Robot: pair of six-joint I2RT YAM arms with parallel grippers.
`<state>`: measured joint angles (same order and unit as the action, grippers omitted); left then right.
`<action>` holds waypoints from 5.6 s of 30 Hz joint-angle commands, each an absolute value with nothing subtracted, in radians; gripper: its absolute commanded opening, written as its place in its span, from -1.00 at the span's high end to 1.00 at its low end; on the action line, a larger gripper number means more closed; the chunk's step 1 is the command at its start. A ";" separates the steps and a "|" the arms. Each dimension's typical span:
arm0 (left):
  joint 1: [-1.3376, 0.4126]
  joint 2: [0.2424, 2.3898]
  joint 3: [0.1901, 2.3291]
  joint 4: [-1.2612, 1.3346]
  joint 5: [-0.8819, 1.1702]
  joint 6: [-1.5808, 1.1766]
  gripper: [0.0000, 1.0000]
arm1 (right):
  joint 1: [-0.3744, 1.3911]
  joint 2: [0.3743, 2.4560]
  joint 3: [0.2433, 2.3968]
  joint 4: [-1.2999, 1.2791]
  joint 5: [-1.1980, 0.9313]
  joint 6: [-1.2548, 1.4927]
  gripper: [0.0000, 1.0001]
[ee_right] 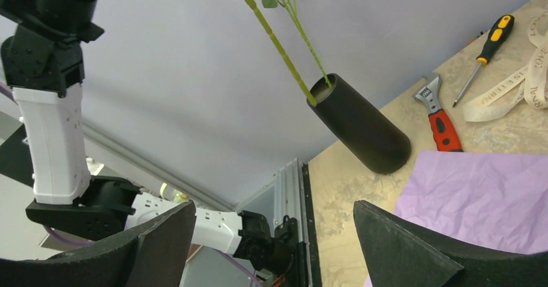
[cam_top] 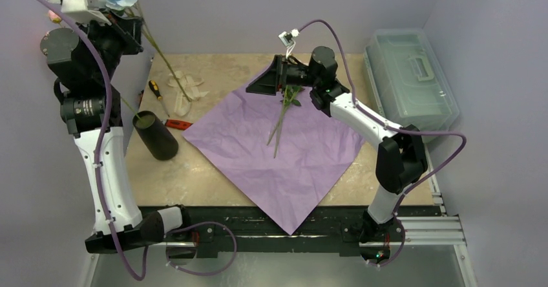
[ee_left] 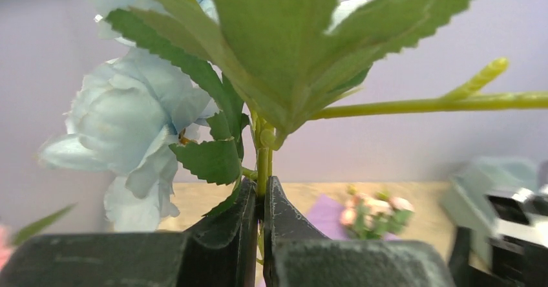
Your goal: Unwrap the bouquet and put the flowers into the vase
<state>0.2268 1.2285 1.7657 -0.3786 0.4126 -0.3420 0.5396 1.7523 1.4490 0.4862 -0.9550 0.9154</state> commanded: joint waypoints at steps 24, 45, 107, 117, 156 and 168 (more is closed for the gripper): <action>0.243 1.097 1.509 -0.317 -0.167 0.161 1.00 | 0.525 1.700 1.444 0.499 -1.005 0.911 -0.91; 0.243 1.052 1.313 -0.443 -0.137 0.023 0.86 | 0.506 1.710 1.422 0.497 -1.009 0.913 -0.91; 0.009 1.311 1.636 -0.732 0.618 0.233 -0.62 | 0.370 1.924 1.708 -0.316 -0.111 0.534 -0.18; -0.100 1.352 1.627 -0.682 0.574 0.259 -0.61 | 0.371 2.154 1.928 -0.338 -0.021 0.519 -0.08; -0.199 1.386 1.583 -0.640 0.486 0.224 -0.60 | 0.374 2.473 2.085 -0.200 -0.192 0.545 0.58; -0.201 1.417 1.603 -0.644 0.604 0.158 -0.60 | 0.368 2.305 2.005 -0.140 -0.350 0.667 1.00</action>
